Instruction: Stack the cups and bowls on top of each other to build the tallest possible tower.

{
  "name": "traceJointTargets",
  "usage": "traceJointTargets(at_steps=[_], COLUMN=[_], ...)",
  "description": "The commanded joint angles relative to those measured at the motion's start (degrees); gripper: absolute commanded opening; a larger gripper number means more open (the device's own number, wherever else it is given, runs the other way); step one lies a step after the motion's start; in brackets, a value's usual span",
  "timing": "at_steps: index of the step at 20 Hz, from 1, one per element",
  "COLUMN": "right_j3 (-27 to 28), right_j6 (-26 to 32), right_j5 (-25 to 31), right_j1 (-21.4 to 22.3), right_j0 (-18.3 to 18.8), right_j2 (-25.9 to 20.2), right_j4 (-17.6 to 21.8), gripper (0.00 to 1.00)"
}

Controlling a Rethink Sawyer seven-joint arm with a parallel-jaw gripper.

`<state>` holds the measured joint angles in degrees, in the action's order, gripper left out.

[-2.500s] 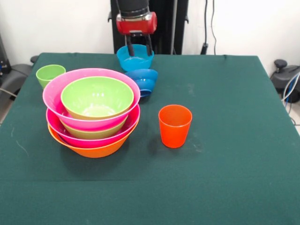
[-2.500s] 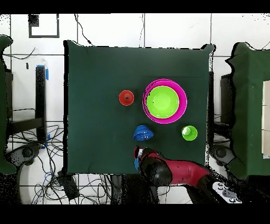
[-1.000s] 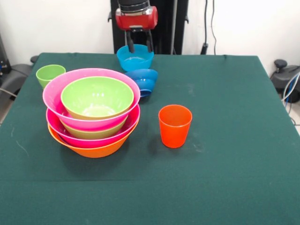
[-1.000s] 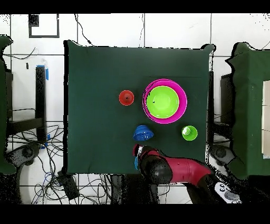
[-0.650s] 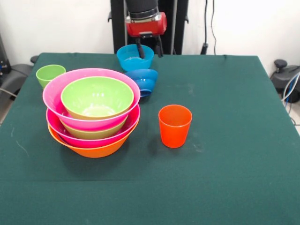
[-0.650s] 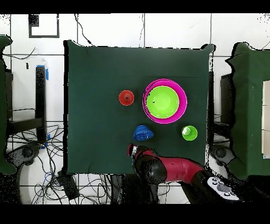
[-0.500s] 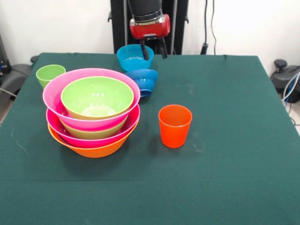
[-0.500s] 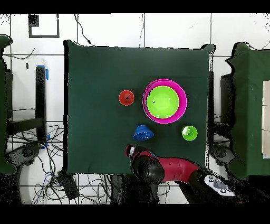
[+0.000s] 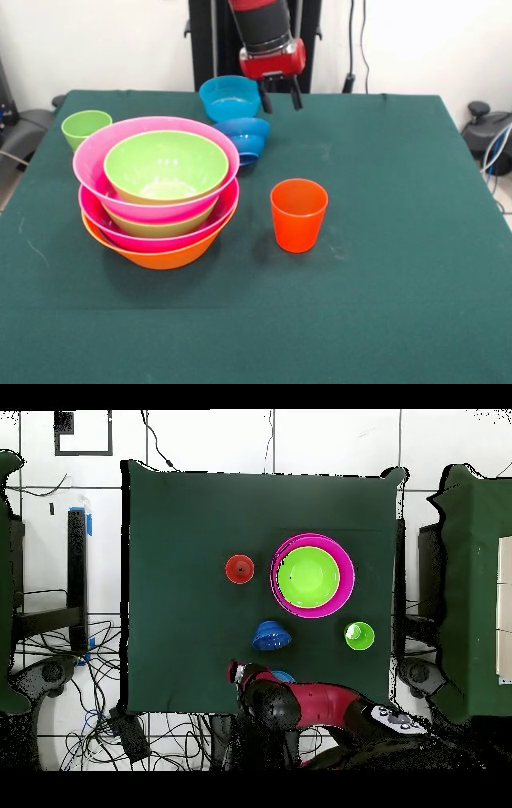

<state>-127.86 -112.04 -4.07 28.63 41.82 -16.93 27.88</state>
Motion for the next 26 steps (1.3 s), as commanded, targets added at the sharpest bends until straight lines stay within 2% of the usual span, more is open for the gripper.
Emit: traceJointTargets(at_steps=[1,4,5,12,17,19,26], right_j3=[8.77,9.55,9.84,8.29,5.73,5.23,2.59], right_j6=[-3.26,-2.65,-2.48,-2.43,-4.04,-4.61,-6.7], right_j5=[-1.72,-3.26,-4.1,1.79,1.67,-0.21,1.34], right_j1=[-6.02,-6.14,-6.17,-2.97,-0.98,-1.24,1.43], right_j0=[0.23,0.51,0.55,1.51,0.73,0.81,-0.08], right_j2=[-0.25,-0.41,-0.39,-1.93,-1.64,-2.02,-2.84], right_j4=[2.93,4.86,5.68,5.23,3.96,4.38,1.56], gripper=[1.0,1.0,0.0,0.0,0.0,0.0,0.0])
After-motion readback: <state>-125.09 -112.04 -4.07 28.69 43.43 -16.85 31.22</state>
